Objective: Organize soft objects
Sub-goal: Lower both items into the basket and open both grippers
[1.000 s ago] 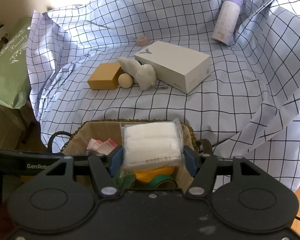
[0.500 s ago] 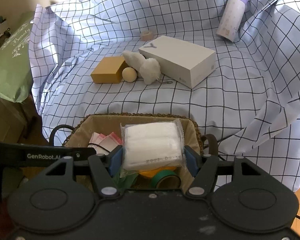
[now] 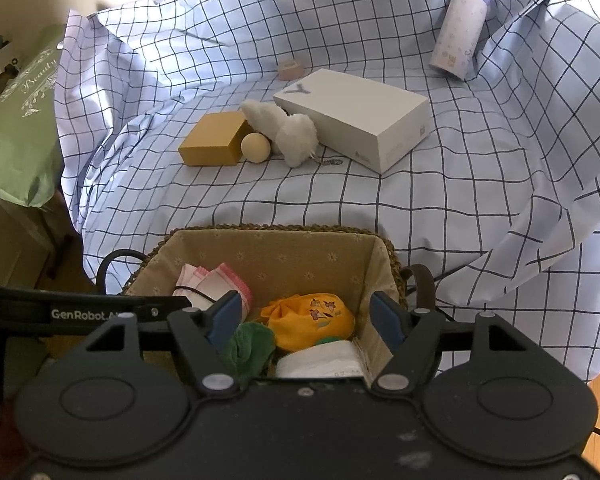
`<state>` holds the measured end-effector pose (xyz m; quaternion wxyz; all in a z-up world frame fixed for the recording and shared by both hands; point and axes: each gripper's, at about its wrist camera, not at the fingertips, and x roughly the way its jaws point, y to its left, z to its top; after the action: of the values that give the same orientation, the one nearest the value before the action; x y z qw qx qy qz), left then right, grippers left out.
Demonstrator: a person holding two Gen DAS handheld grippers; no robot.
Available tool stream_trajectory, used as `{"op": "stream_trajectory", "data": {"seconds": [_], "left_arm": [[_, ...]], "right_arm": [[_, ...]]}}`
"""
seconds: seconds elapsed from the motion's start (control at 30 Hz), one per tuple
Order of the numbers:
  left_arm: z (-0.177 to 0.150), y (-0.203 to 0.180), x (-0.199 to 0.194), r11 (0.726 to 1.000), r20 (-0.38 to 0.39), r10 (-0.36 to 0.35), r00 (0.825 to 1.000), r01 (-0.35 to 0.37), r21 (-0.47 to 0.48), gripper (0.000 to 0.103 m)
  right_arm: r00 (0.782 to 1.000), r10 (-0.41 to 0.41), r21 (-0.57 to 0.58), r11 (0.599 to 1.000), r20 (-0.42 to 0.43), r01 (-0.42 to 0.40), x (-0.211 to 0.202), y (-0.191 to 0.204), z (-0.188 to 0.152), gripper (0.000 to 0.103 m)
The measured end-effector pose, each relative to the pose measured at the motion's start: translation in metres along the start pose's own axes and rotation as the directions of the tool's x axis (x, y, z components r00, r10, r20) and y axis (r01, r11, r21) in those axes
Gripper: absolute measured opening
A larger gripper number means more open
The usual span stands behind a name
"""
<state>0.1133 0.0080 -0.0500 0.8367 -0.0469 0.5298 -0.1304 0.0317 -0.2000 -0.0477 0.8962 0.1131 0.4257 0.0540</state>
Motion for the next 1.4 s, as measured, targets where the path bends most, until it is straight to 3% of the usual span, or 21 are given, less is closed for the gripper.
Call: {"op": "stream_trajectory", "data": {"seconds": [1.4], "left_arm": [[0.024,-0.002,0.012,1.0,0.002,0.004,1.0,-0.004,0.0,0.072]], "right_arm": [[0.999,-0.01,0.02,1.0,-0.039,0.011,0.03,0.0,0.02,0.077]]}}
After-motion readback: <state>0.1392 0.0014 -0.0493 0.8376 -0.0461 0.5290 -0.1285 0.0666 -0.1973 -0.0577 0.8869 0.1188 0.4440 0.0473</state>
